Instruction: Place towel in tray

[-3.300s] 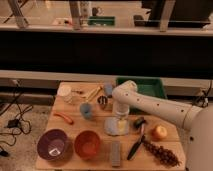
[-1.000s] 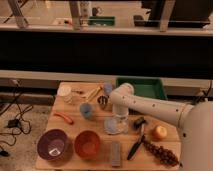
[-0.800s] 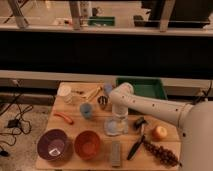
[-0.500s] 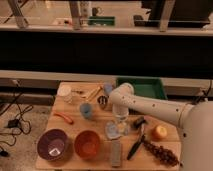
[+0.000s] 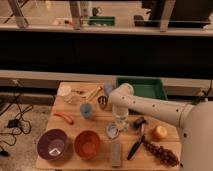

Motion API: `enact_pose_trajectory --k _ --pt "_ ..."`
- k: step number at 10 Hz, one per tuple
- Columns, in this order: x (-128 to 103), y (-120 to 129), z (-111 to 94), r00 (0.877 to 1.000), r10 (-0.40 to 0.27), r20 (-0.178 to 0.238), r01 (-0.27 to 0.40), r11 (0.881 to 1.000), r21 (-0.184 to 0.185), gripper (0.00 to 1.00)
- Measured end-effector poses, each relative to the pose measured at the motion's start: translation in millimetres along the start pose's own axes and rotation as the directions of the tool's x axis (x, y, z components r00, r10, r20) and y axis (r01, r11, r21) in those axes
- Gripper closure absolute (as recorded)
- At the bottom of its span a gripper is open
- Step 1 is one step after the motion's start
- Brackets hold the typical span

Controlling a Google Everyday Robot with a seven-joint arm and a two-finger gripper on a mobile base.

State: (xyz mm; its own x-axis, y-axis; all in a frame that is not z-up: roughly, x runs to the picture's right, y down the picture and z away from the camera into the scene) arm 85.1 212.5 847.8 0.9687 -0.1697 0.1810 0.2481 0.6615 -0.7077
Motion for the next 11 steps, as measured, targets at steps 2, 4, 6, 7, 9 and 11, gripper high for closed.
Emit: enact_pose_trajectory --k 2,4,6,7,9,11 --pt "-6.2 0.8 -3.9 1.000 -0.030 0.009 0.029 0.999 0.032 1.00" --pt "-14.8 5.9 -14.3 0.998 -0.058 0.022 0.056 0.996 0.067 1.00" --pt "-27.5 10.8 -34.8 0.995 -0.097 0.022 0.094 0.989 0.115 1.00" --pt "-30.8 13.3 -41.8 0.994 -0.108 0.022 0.104 0.986 0.132 1.00" --pt "-37.4 17.3 -57.1 0.992 -0.127 0.025 0.121 0.978 0.169 1.00" --pt "-40.8 19.3 -73.7 0.990 -0.138 0.034 0.128 0.971 0.202 1.00"
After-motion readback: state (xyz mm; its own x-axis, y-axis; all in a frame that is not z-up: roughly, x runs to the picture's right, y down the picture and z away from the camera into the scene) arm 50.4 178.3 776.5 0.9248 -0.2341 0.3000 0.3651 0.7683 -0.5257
